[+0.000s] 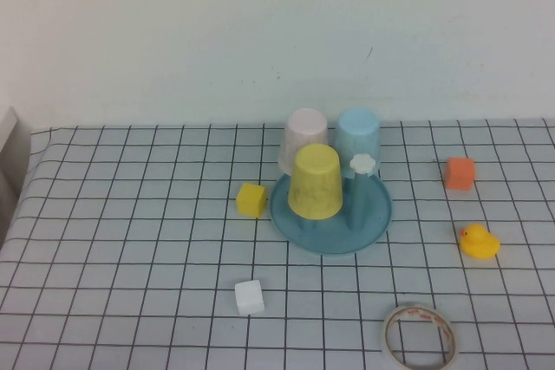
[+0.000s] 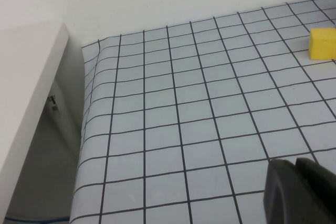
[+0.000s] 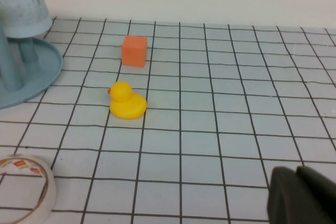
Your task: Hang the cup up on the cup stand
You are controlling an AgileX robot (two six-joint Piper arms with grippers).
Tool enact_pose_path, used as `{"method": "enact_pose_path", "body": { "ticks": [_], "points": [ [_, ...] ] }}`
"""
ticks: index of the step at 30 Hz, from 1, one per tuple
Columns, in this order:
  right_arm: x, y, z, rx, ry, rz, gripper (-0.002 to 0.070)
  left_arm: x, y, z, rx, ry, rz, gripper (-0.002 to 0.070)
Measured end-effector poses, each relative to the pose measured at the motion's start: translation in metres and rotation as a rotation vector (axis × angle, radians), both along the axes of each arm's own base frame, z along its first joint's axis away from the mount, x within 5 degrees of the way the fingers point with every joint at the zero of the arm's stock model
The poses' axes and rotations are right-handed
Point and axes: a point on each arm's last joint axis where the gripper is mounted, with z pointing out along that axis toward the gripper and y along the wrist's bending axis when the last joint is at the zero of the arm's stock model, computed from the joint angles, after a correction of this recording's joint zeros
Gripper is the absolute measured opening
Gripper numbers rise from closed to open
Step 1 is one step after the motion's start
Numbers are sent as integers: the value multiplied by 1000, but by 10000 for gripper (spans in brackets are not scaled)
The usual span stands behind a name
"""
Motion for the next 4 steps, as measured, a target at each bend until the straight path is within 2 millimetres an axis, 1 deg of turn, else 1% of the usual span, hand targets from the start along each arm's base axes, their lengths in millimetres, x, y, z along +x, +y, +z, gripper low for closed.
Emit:
{"method": "enact_pose_path", "body": {
  "ticks": [4],
  "points": [
    [0,0,0,-6,0,2,-1,0,0,0,0,0,0,-1]
  ]
}}
